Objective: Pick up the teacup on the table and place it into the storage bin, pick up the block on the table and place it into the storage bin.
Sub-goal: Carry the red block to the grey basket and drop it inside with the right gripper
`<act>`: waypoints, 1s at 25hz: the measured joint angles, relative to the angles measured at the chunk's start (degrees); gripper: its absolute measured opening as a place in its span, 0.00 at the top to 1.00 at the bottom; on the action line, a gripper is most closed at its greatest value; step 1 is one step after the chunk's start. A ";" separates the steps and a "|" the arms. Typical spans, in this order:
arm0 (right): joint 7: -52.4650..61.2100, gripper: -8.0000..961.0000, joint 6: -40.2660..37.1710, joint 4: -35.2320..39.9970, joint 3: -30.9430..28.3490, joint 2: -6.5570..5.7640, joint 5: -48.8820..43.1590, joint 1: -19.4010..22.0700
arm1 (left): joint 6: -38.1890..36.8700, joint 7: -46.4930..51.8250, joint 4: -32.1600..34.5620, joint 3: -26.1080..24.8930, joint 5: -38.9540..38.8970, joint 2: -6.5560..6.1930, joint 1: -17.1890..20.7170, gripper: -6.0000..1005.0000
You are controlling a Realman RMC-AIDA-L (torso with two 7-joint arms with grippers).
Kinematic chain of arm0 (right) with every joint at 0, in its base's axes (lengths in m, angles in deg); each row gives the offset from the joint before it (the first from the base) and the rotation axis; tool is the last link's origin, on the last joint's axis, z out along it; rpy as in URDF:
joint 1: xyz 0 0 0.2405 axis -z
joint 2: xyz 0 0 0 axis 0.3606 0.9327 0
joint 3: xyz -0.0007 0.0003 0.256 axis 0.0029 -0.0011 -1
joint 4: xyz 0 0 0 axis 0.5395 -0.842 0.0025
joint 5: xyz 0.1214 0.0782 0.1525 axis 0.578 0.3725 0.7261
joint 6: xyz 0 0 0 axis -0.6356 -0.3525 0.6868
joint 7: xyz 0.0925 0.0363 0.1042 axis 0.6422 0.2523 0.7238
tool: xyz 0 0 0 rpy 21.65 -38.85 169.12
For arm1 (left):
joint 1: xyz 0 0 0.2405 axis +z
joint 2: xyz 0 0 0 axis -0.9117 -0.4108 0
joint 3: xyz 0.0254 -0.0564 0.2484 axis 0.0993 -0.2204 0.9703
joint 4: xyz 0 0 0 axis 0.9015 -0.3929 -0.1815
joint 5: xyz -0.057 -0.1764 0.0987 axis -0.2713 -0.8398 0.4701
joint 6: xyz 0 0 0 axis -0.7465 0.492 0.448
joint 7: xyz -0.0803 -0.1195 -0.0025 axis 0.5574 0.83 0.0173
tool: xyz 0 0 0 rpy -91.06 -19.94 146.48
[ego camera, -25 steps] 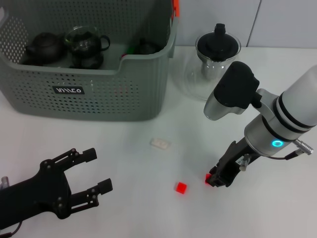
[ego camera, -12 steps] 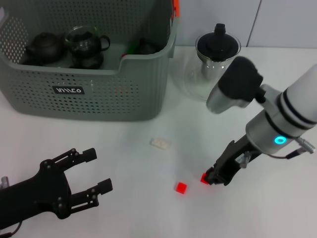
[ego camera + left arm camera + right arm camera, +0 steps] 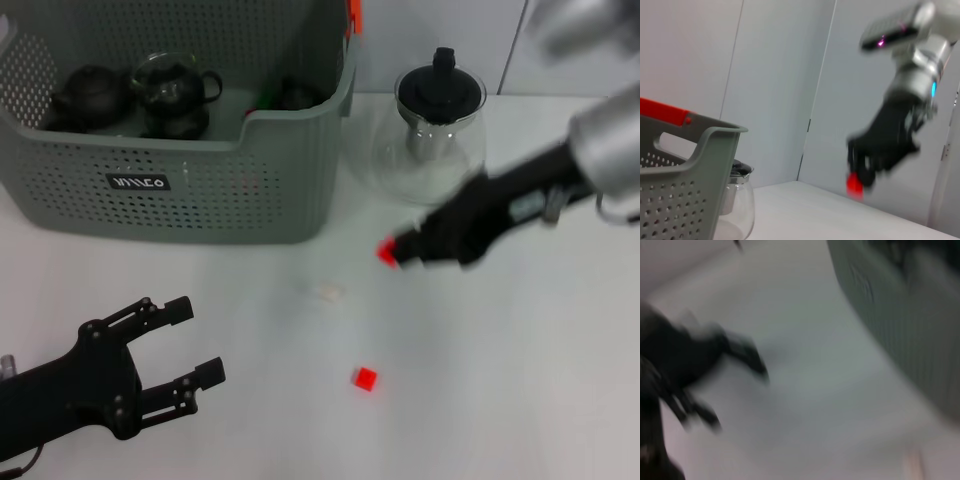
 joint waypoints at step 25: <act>-1.46 0.86 54.08 -40.59 10.43 0.34 0.77 -32.51 | 0.07 0.00 -0.81 -0.54 -0.03 0.08 -0.52 0.18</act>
